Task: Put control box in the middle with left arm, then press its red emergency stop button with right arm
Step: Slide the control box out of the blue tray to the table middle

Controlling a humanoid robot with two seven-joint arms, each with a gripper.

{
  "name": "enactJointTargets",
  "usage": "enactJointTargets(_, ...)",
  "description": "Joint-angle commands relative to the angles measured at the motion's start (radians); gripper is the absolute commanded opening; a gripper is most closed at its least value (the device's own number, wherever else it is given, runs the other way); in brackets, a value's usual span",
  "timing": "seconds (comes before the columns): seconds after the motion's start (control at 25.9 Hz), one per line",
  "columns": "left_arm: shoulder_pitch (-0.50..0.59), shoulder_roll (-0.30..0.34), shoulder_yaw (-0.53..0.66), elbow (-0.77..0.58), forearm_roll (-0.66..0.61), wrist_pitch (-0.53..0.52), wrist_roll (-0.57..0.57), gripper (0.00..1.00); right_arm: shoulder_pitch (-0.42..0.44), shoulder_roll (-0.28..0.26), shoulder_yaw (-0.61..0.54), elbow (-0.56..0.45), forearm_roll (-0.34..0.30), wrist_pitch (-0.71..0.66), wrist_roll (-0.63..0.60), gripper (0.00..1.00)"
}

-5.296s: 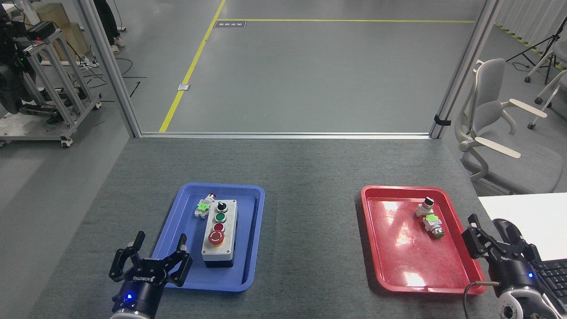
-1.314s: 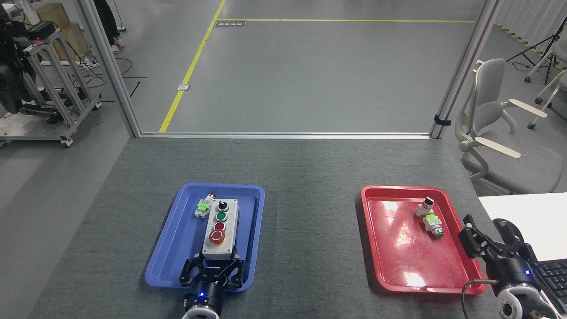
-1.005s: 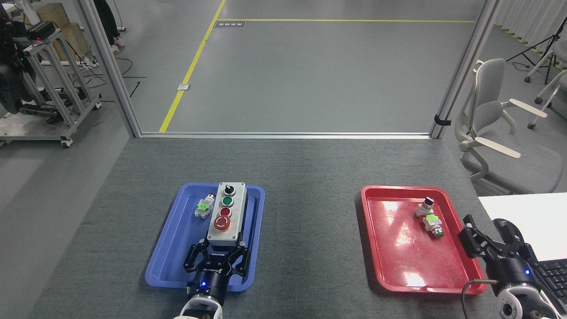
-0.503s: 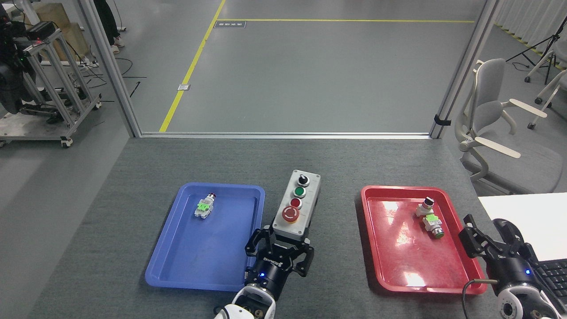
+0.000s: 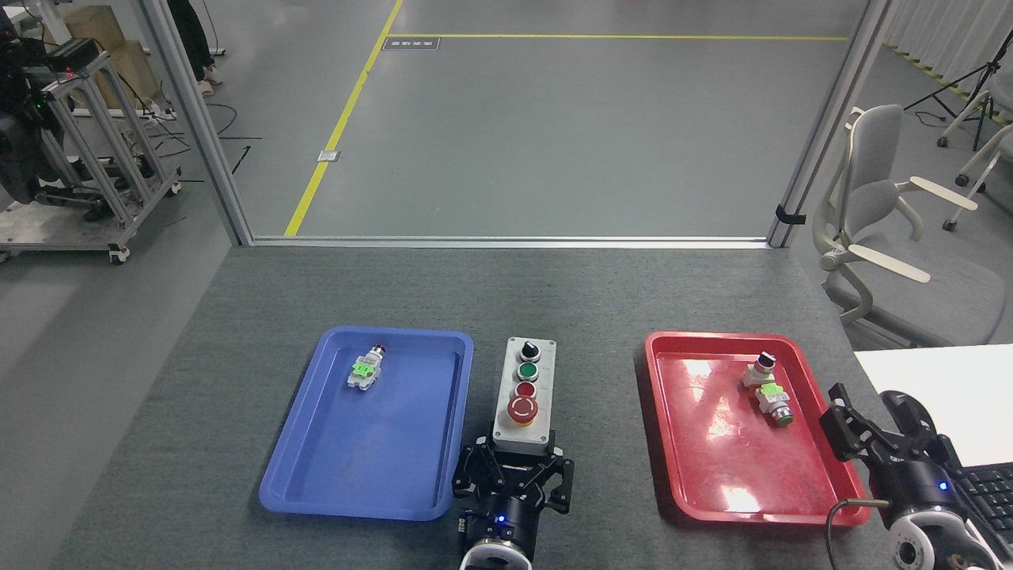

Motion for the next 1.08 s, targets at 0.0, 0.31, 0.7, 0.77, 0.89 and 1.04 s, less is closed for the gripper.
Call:
enactJointTargets(0.0, 0.0, 0.0, -0.061, -0.042, 0.048, 0.19, 0.001, 0.0, 0.0, 0.0, 0.0, 0.001, -0.002, 0.002, 0.001, 1.0)
enactJointTargets(0.31, -0.003, -0.002, -0.133, -0.034, 0.076, 0.178, 0.001, 0.0, -0.006, -0.001, 0.0, 0.001, -0.002, 0.005, 0.001, 1.0)
enactJointTargets(0.7, -0.008, 0.0, -0.138, 0.036, 0.158, 0.152, 0.003, 0.0, -0.006, 0.0, 0.0, -0.001, -0.002, 0.005, 0.004, 1.0)
enactJointTargets(0.77, -0.008, 0.0, -0.138, 0.053, 0.16, 0.15, 0.004, 0.0, -0.004, 0.002, 0.0, 0.001, -0.002, 0.003, 0.004, 1.0)
enactJointTargets(0.89, -0.008, 0.0, -0.138, 0.062, 0.165, 0.149, 0.003, 0.0, -0.004, 0.002, 0.0, -0.001, -0.002, 0.003, 0.004, 1.0)
enactJointTargets(1.04, -0.008, 0.0, -0.138, 0.072, 0.184, 0.143, 0.004, 0.0, -0.007, -0.001, -0.002, -0.001, -0.002, 0.005, 0.004, 1.0)
